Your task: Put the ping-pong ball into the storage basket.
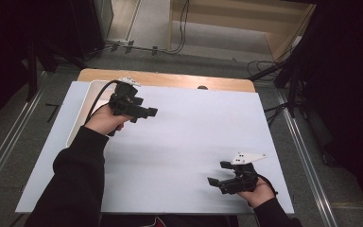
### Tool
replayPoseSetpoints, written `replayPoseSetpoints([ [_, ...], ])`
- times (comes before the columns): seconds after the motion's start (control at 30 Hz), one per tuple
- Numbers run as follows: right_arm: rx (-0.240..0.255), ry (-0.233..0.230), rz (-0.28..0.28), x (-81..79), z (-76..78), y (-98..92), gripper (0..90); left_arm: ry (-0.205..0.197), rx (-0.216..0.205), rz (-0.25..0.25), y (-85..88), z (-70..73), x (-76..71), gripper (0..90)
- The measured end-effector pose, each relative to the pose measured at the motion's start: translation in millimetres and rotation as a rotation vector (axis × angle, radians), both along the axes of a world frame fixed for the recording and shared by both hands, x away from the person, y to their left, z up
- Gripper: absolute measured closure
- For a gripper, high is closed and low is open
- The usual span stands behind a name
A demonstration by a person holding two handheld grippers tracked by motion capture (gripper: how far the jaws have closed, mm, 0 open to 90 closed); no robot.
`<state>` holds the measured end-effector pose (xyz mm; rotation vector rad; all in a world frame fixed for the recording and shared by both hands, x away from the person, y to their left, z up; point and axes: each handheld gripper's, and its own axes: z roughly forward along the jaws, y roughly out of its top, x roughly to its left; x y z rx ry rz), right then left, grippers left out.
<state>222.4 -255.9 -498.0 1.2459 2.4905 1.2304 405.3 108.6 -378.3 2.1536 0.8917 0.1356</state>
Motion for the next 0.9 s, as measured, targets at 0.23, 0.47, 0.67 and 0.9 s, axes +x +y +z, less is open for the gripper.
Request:
replayPoseSetpoints([
  [0.23, 0.002, -0.004, -0.002, -0.2, -0.2, -0.6, 12.9, -0.026, -0.019, -0.019, -5.3, 2.4, -10.3, 23.0],
  [0.47, -0.003, -0.003, -0.003, -0.8, -0.1, -1.2, 12.9, -0.024, -0.004, -0.034, -7.9, -3.6, -21.2, 23.0],
  [0.67, -0.001, -0.001, -0.001, 0.0, -0.2, -0.3, 12.9, -0.029, -0.007, -0.053, -8.3, -9.5, -33.3, 23.0],
  [0.9, -0.001, -0.003, -0.006, -0.8, -0.1, -1.0, 12.9, -0.048, 0.004, -0.074, -13.2, -14.3, -45.8, 23.0],
])
